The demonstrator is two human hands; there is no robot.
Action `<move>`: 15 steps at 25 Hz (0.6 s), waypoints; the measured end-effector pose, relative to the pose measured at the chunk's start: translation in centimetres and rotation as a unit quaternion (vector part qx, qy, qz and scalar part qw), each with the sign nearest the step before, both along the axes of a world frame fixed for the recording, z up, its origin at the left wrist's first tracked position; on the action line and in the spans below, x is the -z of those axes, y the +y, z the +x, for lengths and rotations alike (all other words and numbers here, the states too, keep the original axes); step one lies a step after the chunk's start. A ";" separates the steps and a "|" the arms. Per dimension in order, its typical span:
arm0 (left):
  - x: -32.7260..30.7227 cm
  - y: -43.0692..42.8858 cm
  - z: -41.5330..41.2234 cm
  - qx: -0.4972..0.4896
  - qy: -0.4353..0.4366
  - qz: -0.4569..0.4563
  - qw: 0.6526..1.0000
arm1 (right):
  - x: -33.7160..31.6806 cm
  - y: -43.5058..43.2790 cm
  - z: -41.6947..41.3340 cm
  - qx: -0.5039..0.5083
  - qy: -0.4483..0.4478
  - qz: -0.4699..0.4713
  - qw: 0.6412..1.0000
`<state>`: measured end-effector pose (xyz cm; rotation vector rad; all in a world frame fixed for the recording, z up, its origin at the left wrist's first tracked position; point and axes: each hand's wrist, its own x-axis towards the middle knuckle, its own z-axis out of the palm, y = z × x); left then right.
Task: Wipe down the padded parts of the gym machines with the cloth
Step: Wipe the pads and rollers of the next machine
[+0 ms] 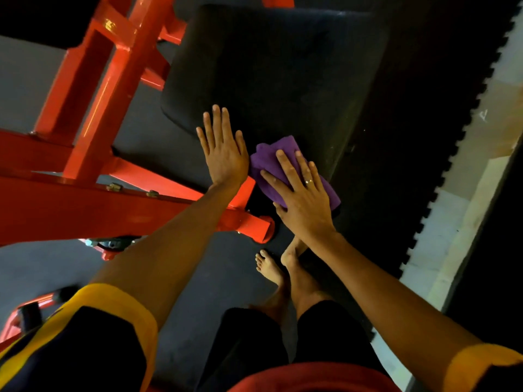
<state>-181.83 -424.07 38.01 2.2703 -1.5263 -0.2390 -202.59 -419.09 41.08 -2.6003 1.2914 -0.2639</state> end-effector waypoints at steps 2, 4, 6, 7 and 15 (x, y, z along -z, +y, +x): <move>-0.2 0.9 -2.3 0.069 -0.005 -0.012 0.998 | 0.3 1.9 -2.6 0.024 -0.014 0.018 0.999; -0.5 0.9 -3.9 0.074 0.011 -0.005 0.997 | 0.6 2.9 -4.6 0.075 -0.049 0.061 0.994; -0.9 0.6 -5.2 0.052 0.027 0.000 0.998 | 0.6 3.2 -5.0 0.136 -0.090 0.096 0.982; -1.0 0.5 -5.9 0.057 0.025 0.001 0.998 | 0.6 3.2 -4.6 0.165 -0.103 0.099 0.976; -1.7 -1.4 -8.7 0.003 0.034 -0.001 0.999 | -0.1 -5.1 -1.7 0.439 -0.192 0.180 0.859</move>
